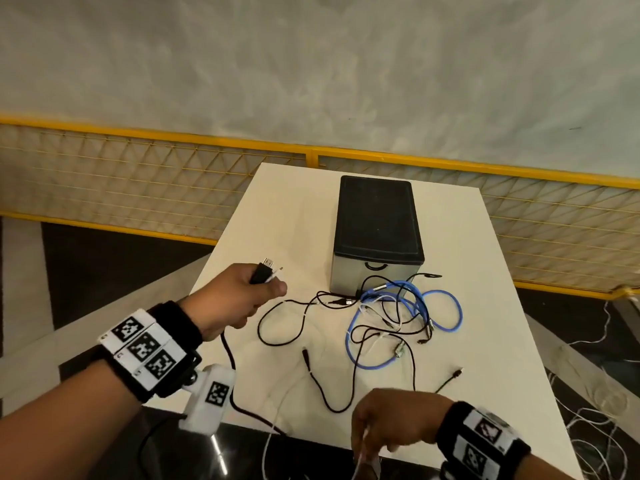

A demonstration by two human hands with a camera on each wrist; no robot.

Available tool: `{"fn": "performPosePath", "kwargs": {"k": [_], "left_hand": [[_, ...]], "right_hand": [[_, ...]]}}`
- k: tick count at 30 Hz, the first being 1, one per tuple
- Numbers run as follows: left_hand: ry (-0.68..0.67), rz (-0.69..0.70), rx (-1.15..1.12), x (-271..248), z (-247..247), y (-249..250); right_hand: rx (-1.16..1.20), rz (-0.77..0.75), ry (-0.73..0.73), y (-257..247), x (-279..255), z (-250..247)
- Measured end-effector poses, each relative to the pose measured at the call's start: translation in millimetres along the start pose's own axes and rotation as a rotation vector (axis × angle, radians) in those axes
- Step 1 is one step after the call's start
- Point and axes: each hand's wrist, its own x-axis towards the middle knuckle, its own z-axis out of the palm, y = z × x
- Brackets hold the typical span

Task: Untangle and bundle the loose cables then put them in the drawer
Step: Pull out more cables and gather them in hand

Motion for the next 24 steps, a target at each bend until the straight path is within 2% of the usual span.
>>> {"fn": "performPosePath", "kwargs": {"k": [2,4,9,11,16,21,24], "left_hand": [[-0.015,-0.017,-0.008,-1.6,-9.2,2.2],[-0.026,-0.01,0.009,-4.4,-15.0,2.0],[-0.025,-0.02,0.12,-10.8,-21.2,-4.7],[-0.011,-0.031,0.134,-13.1,-22.7,-6.7],[0.024,-0.051,0.099,-18.6,-28.1,-9.5],[0.056,-0.021,0.038,-17.1,-28.9,-12.3],[0.066,-0.028,0.007,-10.6,-25.7,-11.9]], "right_hand": [[-0.232,0.031,-0.077,4.9,5.6,4.5],[-0.338,0.077,-0.031,8.8,9.9,1.7],[-0.375,0.057,0.519,14.2,45.6,-19.9],[-0.425,0.085,0.625,8.8,69.4,-18.8],[-0.593,0.153,0.57,0.3,107.9,10.1],[-0.677,0.132,0.563,-1.5,115.2,23.2],[-0.676,0.17,0.395,-4.7,100.2,15.2]]}}
